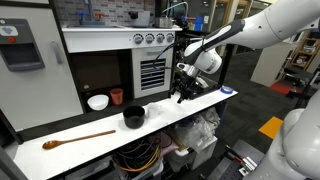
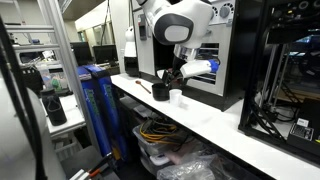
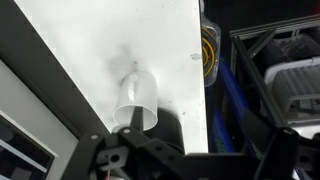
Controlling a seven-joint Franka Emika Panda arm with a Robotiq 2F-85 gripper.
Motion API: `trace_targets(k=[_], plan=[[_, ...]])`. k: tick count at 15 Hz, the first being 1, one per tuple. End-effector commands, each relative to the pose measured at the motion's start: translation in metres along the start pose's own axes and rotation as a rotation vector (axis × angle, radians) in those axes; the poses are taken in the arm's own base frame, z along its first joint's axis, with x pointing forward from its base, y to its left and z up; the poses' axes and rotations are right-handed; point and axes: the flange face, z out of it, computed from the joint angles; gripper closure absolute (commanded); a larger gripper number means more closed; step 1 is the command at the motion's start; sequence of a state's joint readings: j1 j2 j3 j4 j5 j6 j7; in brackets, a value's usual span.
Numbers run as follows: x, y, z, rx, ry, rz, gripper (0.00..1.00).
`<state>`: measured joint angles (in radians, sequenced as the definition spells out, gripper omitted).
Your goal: Pour the contents of the white mug into the black bowl
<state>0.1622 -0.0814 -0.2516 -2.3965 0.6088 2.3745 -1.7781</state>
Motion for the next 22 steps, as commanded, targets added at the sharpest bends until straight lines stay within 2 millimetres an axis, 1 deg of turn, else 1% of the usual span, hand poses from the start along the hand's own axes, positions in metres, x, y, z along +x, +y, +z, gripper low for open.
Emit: trace_targets(k=[1, 4, 5, 7, 11, 15, 22], plan=[[-0.009, 0.018, 0.013, 0.006, 0.042, -0.015, 0.0], [-0.016, 0.029, 0.024, -0.004, 0.067, 0.041, 0.0], [-0.012, 0.015, 0.017, 0.002, 0.046, 0.03, 0.0], [-0.013, 0.017, 0.021, 0.007, 0.044, 0.035, 0.0], [-0.009, 0.016, 0.02, 0.006, 0.046, 0.03, 0.0], [-0.015, 0.021, 0.039, 0.027, 0.069, 0.002, 0.0], [-0.016, 0.026, 0.065, 0.043, 0.083, -0.092, 0.0]])
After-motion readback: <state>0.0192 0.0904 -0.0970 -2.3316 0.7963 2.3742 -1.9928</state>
